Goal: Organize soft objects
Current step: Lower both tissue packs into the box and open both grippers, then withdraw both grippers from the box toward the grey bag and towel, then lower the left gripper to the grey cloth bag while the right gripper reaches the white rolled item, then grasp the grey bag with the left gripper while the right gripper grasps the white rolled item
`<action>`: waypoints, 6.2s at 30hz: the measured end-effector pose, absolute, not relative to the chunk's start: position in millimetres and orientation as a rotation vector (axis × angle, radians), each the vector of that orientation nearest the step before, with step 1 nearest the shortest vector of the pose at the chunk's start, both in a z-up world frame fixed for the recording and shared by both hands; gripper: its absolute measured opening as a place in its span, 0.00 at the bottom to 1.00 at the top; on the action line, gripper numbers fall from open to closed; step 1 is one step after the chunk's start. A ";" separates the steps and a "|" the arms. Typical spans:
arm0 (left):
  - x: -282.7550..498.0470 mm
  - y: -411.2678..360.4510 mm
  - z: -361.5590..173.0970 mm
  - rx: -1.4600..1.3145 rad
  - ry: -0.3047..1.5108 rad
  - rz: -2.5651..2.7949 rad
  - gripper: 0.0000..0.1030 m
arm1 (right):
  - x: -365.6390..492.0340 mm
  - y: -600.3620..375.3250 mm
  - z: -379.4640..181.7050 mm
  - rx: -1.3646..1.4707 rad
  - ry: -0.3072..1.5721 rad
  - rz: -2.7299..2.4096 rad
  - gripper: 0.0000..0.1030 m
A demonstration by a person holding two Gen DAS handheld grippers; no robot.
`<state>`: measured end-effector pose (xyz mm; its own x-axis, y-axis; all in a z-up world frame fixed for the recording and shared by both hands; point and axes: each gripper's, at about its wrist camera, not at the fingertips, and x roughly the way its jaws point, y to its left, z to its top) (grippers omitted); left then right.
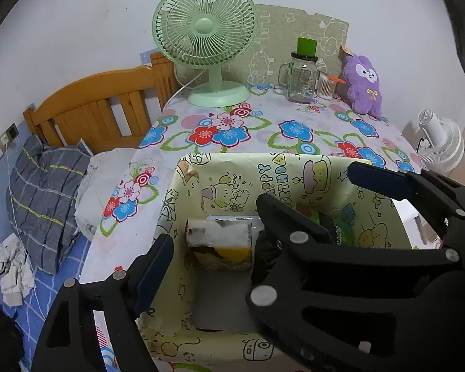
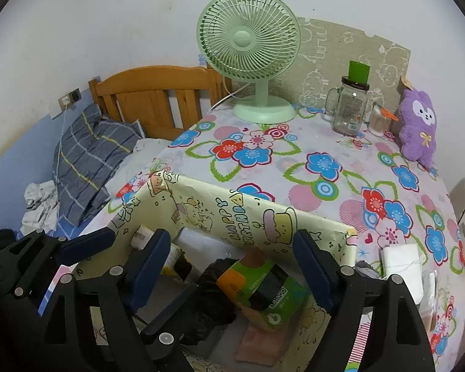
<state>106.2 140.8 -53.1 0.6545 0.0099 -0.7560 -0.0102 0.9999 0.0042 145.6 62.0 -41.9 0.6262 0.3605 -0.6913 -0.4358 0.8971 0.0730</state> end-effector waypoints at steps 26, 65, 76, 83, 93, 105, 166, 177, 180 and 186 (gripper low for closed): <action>87.4 97.5 -29.8 0.024 0.822 -0.001 0.89 | 120.6 8.6 -17.5 -0.043 0.731 0.389 0.87; 55.0 -0.4 5.2 0.058 0.733 -0.030 0.98 | 75.7 -104.9 17.2 0.019 0.623 0.274 0.94; 54.5 -29.5 -3.6 0.058 0.717 -0.045 0.98 | 71.7 -135.9 7.9 0.035 0.619 0.243 0.94; 55.3 -45.2 -15.6 0.049 0.724 -0.061 0.98 | 69.7 -154.5 -5.1 0.053 0.627 0.233 0.94; 62.9 -71.0 -41.7 0.043 0.736 -0.085 0.98 | 74.3 -180.8 -33.9 0.085 0.659 0.214 0.94; 72.8 -87.9 -64.4 0.042 0.772 -0.075 0.98 | 81.4 -203.3 -58.6 0.103 0.666 0.172 0.94; 141.5 -83.1 -97.5 0.020 0.811 0.013 0.93 | 157.4 -190.8 -94.2 0.088 0.779 0.252 0.10; 159.7 -84.6 -110.6 0.038 0.835 0.055 0.93 | 172.0 -194.2 -105.5 0.095 0.811 0.235 0.10; 162.0 -84.4 -114.6 0.030 0.851 0.038 0.92 | 174.4 -195.1 -109.3 0.102 0.824 0.237 0.10; 161.2 -86.4 -117.7 0.032 0.872 0.008 0.86 | 177.7 -195.0 -115.5 0.107 0.846 0.244 0.10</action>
<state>161.2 -86.4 -117.7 0.6431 0.0205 -0.7655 0.0059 0.9995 0.0317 177.7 -195.0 -115.5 0.6367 0.2559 -0.7274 -0.1711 0.9667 0.1904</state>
